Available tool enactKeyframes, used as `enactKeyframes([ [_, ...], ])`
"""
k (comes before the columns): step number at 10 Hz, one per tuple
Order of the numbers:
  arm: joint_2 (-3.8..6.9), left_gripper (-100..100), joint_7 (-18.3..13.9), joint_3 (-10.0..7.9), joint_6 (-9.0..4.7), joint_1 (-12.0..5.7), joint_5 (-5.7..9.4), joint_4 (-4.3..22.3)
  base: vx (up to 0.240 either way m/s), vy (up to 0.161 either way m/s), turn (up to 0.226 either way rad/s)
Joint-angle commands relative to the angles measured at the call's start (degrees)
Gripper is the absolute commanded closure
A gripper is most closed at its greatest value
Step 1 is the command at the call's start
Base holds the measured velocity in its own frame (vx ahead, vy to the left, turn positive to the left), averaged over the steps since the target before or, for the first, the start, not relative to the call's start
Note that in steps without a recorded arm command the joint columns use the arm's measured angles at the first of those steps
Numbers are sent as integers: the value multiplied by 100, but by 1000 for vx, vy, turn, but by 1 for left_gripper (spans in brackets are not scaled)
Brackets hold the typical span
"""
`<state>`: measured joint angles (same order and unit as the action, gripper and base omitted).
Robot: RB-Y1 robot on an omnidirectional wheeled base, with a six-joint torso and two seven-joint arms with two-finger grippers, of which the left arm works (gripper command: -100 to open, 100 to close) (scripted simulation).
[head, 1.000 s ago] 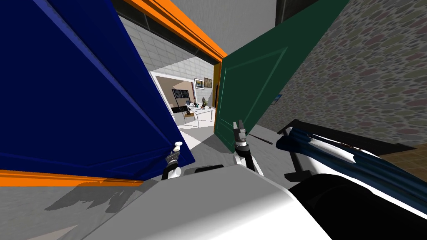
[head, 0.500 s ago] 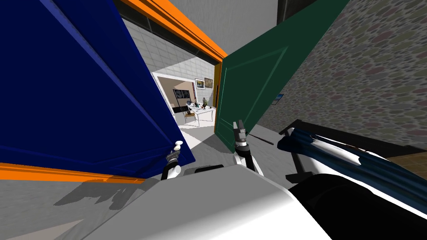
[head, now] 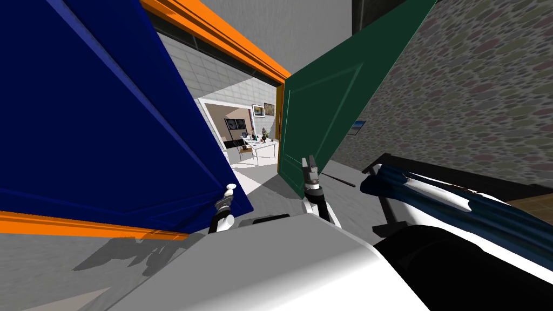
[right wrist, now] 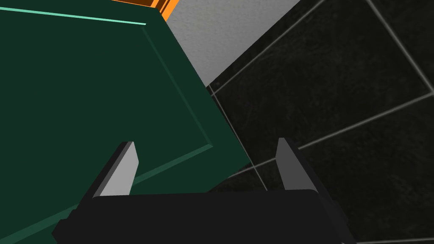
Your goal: Pull the door open
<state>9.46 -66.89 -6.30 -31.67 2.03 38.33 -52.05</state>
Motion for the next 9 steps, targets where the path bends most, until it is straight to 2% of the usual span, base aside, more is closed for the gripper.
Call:
enactKeyframes([
  [1,-14,100,0,26,-30,-45,-13,-46,0,0,0],
  [2,14,-100,-109,138,-168,65,-56,-17,-93,40,-147],
  [3,19,-100,-144,182,-222,86,-73,-22,-160,51,-138],
  [4,30,-100,-226,284,-346,135,-115,-34,-166,70,-128],
  [5,36,-100,-271,341,-415,162,-137,-41,-168,62,-92],
  [6,49,-100,-366,459,-560,218,-185,-56,-172,41,-169],
  [8,63,-100,-464,582,-711,277,-235,-70,-125,31,-143],
  [9,63,-100,-464,582,-711,277,-235,-70,-63,0,-44],
])
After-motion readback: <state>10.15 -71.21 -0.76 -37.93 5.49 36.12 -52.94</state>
